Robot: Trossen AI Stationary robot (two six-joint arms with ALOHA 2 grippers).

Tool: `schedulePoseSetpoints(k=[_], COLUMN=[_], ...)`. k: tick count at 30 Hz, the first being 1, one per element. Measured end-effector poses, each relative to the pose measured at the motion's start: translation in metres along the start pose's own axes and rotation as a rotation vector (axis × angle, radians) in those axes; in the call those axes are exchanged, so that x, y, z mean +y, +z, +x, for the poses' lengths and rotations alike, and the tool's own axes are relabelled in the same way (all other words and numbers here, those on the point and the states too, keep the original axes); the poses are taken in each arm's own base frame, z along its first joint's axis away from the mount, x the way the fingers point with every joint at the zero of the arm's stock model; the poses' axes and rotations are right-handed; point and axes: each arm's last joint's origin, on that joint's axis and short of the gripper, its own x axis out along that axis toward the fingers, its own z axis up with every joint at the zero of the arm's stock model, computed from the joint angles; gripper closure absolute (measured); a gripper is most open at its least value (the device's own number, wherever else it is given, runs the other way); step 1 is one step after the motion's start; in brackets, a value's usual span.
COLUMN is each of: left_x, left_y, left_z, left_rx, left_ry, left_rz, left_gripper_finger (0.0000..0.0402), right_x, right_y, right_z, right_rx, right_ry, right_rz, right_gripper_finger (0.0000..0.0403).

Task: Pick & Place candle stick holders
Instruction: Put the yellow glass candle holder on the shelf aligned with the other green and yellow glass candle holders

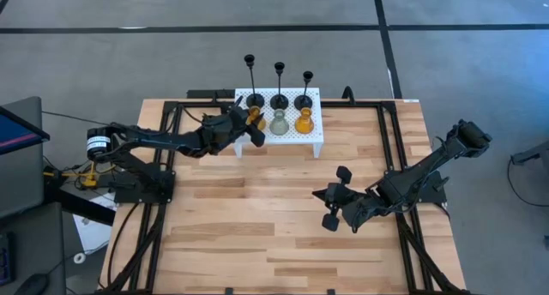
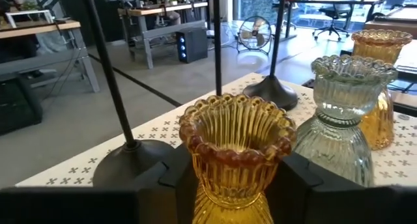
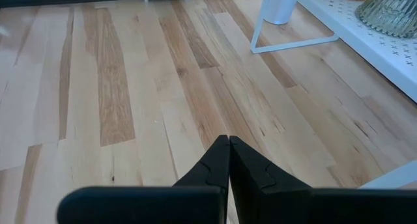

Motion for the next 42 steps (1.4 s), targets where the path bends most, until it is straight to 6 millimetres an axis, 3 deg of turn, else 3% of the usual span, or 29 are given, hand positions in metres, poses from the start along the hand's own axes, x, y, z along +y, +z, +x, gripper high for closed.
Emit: schedulePoseSetpoints(k=[9,23,37,42], left_x=[-0.006,-0.002,-0.006,-0.008], left_y=[-0.002,0.013,0.054,0.057], left_z=[-0.003,-0.013,-0.06,-0.079], left_rx=[0.011,-0.034,-0.16,-0.118], left_ry=[-0.044,-0.051,-0.165,-0.231], left_rz=[0.007,-0.019,-0.022,0.001], left_gripper_finger=[0.0202,0.0176,0.0179,0.0183], right_x=[0.0,0.0,0.0,0.002], right_y=[0.0,0.0,0.001,0.009], right_z=[0.0,0.0,0.0,0.007], right_rx=[0.0,0.0,-0.007,-0.067], right_ry=[0.0,0.001,0.003,0.011], right_rz=[0.0,0.001,0.008,0.081], right_gripper_finger=[0.0403,0.0403,0.0403,0.0403])
